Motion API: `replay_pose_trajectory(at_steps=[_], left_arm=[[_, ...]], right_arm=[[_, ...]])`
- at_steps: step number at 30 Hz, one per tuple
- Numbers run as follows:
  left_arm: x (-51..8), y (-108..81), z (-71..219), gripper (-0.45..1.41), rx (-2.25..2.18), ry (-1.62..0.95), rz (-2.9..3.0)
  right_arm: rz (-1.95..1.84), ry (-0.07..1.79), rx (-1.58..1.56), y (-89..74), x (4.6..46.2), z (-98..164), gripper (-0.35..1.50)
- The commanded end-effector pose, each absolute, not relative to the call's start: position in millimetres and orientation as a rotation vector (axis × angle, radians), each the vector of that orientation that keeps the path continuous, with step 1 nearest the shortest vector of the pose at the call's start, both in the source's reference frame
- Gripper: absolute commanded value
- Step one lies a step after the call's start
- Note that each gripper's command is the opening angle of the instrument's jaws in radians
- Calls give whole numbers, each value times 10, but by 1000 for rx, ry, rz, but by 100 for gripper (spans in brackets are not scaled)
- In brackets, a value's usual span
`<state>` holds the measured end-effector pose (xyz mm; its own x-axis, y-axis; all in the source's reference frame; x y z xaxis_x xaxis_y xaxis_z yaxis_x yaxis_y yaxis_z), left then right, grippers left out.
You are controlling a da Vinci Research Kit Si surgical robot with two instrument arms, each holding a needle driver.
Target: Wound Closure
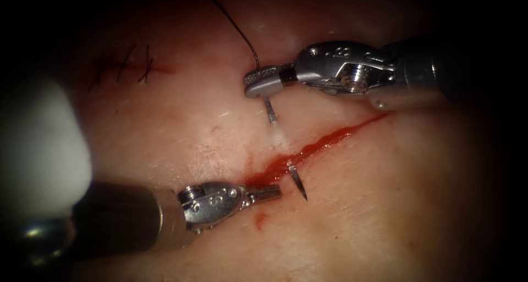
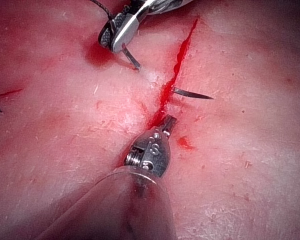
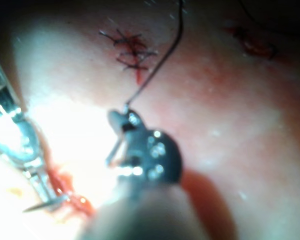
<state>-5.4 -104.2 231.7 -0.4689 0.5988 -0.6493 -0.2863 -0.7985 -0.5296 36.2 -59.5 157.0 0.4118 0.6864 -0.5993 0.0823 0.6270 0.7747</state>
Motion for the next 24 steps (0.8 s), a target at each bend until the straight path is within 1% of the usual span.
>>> replay_pose_trajectory(at_steps=[1, 4, 5, 11, 12, 13, 14, 15, 17, 19, 20, 22, 24], left_arm=[[-61, -1053, 2322, -25, -1197, -483, 2264], [-61, -1053, 2322, -25, -1197, -483, 2264], [-61, -1053, 2322, -25, -1198, -484, 2265], [-61, -1053, 2320, -25, -1197, -484, 2264], [-61, -1053, 2318, -27, -1197, -486, 2262], [-62, -1052, 2318, -27, -1197, -487, 2262], [-62, -1052, 2317, -27, -1195, -494, 2256], [-63, -1051, 2315, -27, -1200, -489, 2265], [-65, -1052, 2313, -27, -1207, -480, 2278], [-69, -1053, 2311, -23, -1211, -472, 2286], [-71, -1054, 2310, -22, -1212, -467, 2290], [-80, -1058, 2309, -8, -1221, -452, 2308], [-87, -1061, 2307, -1, -1234, -447, 2327]], right_arm=[[492, 1070, 898, -608, 372, 1579, -35], [562, 1004, 993, -619, 374, 1586, -35], [601, 939, 1089, -633, 373, 1590, -35], [610, 903, 1137, -641, 368, 1583, -35], [656, 930, 1091, -636, 366, 1584, 4], [656, 956, 1049, -633, 366, 1585, 37], [654, 982, 1002, -629, 365, 1587, 84], [666, 995, 973, -625, 365, 1589, 106], [654, 1025, 915, -616, 362, 1591, 124], [666, 1049, 866, -604, 356, 1591, 131], [659, 1061, 839, -597, 352, 1591, 131], [659, 1067, 791, -584, 340, 1588, 131], [668, 1057, 768, -578, 329, 1586, 131]])
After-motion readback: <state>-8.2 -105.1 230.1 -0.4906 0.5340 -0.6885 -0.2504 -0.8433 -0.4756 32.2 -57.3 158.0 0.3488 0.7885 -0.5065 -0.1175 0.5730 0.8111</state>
